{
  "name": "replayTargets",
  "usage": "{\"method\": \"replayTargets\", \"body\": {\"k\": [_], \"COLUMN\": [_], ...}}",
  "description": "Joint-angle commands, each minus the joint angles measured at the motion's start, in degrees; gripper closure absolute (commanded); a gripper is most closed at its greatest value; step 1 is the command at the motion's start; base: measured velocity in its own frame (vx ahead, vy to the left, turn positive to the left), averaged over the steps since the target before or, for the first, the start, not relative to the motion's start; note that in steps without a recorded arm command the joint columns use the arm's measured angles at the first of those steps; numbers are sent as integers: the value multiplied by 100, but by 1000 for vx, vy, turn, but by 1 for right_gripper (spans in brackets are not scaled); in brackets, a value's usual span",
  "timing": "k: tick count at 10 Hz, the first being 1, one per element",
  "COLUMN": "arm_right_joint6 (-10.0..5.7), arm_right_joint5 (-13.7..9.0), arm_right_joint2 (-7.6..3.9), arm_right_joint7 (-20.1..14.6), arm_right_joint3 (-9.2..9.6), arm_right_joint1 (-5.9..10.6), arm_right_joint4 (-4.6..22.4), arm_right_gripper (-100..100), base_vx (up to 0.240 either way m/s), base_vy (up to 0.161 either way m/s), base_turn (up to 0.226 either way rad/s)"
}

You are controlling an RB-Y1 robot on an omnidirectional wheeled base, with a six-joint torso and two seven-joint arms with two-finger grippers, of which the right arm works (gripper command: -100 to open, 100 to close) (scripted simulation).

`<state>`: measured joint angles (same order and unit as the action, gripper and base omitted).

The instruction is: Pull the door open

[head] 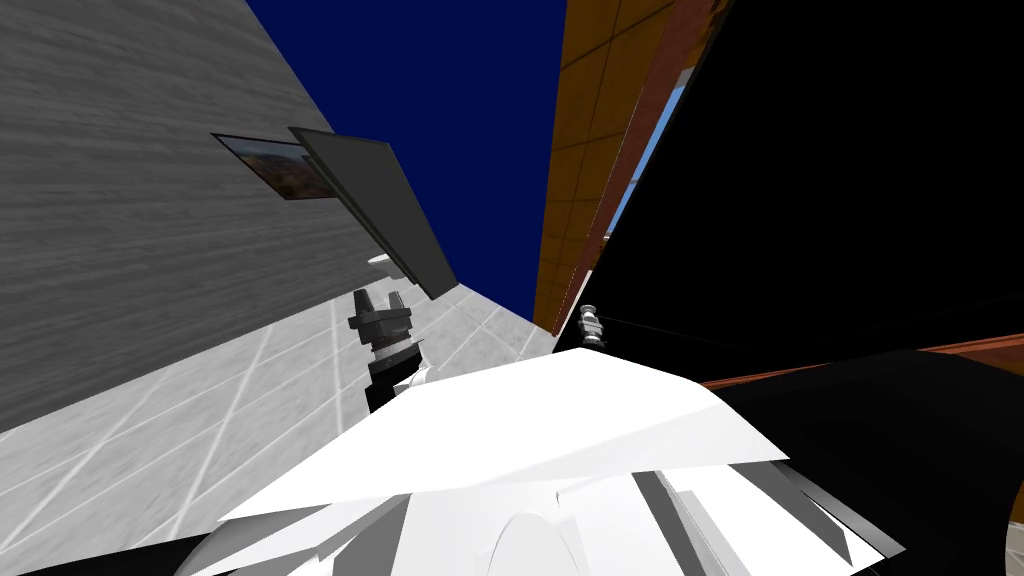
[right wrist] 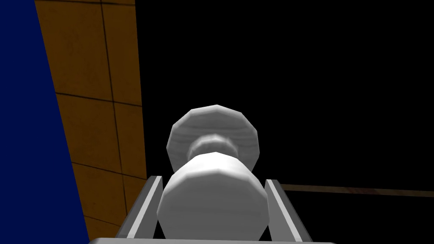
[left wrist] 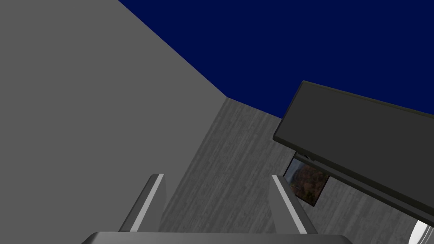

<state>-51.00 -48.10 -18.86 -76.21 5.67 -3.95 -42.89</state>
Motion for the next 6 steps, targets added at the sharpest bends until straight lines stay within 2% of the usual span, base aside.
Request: {"method": "replayTargets", "body": {"k": [1,2,3,6], "arm_right_joint6": [-7,-7,25,61], "arm_right_joint5": [-3,-3,58,151], "arm_right_joint2": [3,3,-32,-89], "arm_right_joint7": [-4,-4,-72,-190], "arm_right_joint3": [-3,-3,115,298], "arm_right_joint1": [-4,-4,-18,-42], "arm_right_joint4": [-1,-1,-61,-163], "arm_right_gripper": [100,100,100,100], "base_vx": [0,0,-148,-229], "base_vy": [0,0,15,-2], "base_turn": [0,0,58,69]}}
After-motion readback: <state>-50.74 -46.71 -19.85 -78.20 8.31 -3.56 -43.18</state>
